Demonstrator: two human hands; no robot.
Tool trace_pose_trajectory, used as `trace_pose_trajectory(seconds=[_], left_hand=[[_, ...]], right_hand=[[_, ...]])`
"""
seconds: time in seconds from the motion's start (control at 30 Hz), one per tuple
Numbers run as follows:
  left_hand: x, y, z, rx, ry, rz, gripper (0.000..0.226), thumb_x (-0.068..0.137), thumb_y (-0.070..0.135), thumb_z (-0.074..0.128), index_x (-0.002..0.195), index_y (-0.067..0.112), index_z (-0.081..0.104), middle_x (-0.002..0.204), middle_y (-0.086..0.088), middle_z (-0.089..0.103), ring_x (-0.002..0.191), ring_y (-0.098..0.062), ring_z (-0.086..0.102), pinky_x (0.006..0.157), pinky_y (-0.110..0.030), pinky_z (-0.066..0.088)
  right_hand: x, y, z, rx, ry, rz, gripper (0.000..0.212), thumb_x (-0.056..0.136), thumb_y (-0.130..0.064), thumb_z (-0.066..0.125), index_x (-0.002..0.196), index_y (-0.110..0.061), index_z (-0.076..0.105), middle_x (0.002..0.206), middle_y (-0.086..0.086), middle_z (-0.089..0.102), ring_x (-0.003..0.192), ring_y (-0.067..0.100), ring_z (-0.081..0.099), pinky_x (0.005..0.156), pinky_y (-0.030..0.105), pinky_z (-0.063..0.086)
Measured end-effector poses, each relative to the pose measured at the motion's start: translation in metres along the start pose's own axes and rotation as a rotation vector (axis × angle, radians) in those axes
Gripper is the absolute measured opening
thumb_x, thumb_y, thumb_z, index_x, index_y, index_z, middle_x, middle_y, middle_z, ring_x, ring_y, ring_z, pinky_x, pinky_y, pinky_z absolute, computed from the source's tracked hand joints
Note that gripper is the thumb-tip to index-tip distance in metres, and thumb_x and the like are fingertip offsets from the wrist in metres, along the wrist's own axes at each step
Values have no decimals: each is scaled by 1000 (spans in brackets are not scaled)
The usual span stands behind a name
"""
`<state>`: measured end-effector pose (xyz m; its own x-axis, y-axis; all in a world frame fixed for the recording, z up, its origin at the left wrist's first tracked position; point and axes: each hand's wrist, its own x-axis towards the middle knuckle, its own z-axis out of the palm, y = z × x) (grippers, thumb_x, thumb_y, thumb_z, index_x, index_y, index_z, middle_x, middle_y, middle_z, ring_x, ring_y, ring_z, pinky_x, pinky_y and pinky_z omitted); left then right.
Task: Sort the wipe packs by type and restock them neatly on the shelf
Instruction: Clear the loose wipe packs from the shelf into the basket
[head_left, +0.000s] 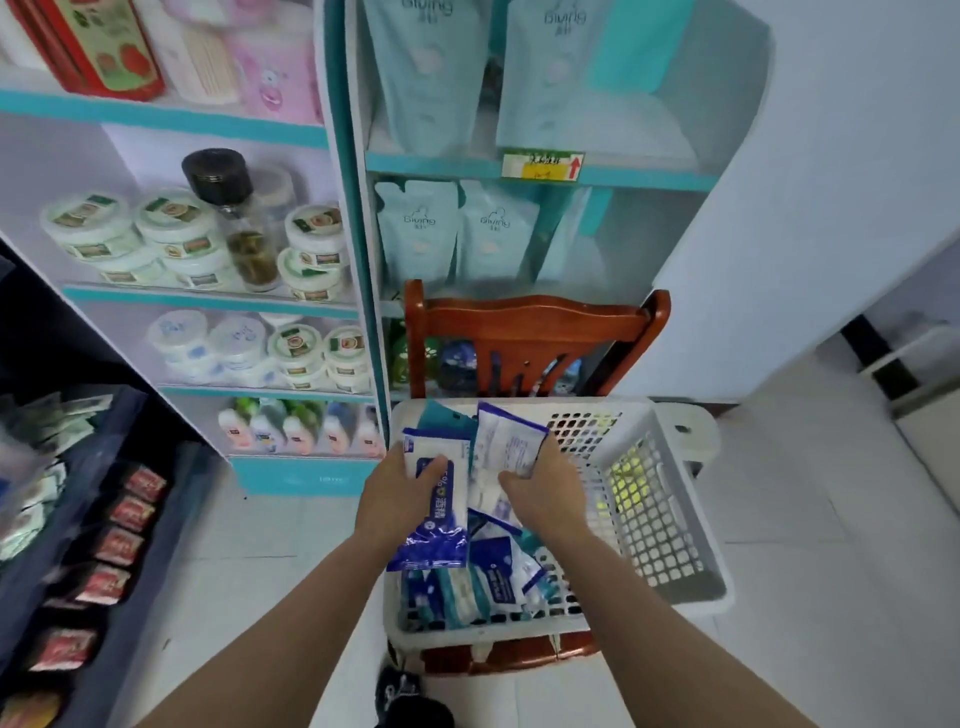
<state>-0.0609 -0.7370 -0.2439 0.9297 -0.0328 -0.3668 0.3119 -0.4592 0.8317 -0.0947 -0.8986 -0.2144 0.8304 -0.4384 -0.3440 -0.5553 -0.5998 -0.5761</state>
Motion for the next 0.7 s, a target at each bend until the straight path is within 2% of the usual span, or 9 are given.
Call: trace_pose_trajectory(seconds=[0.17, 0.23, 0.33, 0.4, 0.47, 0.53, 0.6, 0.63, 0.7], left_hand=[[36, -34, 40, 236, -140, -51, 31, 93, 43, 52, 115, 22, 52, 107, 1, 65, 97, -23, 63, 82, -33, 47], [47, -51, 55, 355, -187, -91, 33, 92, 46, 47, 114, 21, 51, 105, -1, 66, 93, -23, 62, 84, -36, 50], [59, -78, 76, 475, -245, -138, 32, 93, 42, 46, 114, 18, 50, 106, -5, 65, 90, -22, 60, 82, -38, 50], [64, -94, 90, 525, -282, -146, 34, 95, 37, 46, 122, 16, 47, 114, -7, 63, 95, -24, 60, 84, -37, 49], [70, -113, 105, 565, -333, -179, 40, 97, 31, 45, 133, 14, 41, 124, -10, 59, 106, -28, 58, 88, -37, 48], [75, -135, 120, 603, -390, -179, 47, 97, 25, 45, 141, 16, 33, 130, -13, 54, 109, -28, 56, 91, -37, 48], [78, -156, 135, 747, -415, -158, 64, 95, 21, 46, 151, 21, 14, 144, -17, 39, 121, -30, 48, 96, -38, 45], [77, -164, 141, 865, -414, -147, 73, 95, 21, 47, 153, 21, 4, 153, -18, 24, 132, -33, 37, 103, -41, 41], [78, -175, 151, 1081, -427, -150, 81, 95, 24, 49, 152, 18, -9, 158, -19, -4, 144, -36, 12, 113, -46, 27]], right_hand=[[34, 41, 31, -98, -167, 92, 55, 85, -20, 63, 133, -16, 35, 107, 4, 63, 95, 25, 63, 78, 38, 55], [46, 57, 46, -165, -252, 107, 53, 85, -18, 61, 131, -15, 35, 107, 5, 61, 94, 25, 63, 74, 37, 55], [61, 82, 71, -209, -361, 111, 54, 82, -13, 58, 131, -13, 35, 115, 7, 57, 98, 27, 61, 78, 39, 54], [71, 98, 90, -222, -424, 120, 57, 82, -11, 57, 134, -12, 33, 123, 8, 54, 105, 28, 58, 83, 39, 53], [81, 116, 111, -207, -471, 112, 68, 83, -13, 58, 143, -13, 26, 132, 7, 50, 111, 27, 57, 85, 38, 52], [91, 134, 131, -196, -498, 115, 82, 85, -14, 60, 151, -16, 12, 143, 9, 44, 115, 28, 56, 85, 35, 52], [101, 151, 145, -282, -513, 76, 98, 86, -13, 65, 153, -17, -6, 154, 8, 28, 129, 30, 45, 86, 35, 50], [105, 159, 150, -362, -519, 29, 103, 86, -14, 67, 153, -18, -12, 157, 8, 19, 136, 31, 37, 91, 37, 49], [113, 174, 159, -530, -550, -90, 103, 86, -18, 69, 153, -23, -10, 159, 11, 6, 143, 32, 22, 102, 44, 43]])
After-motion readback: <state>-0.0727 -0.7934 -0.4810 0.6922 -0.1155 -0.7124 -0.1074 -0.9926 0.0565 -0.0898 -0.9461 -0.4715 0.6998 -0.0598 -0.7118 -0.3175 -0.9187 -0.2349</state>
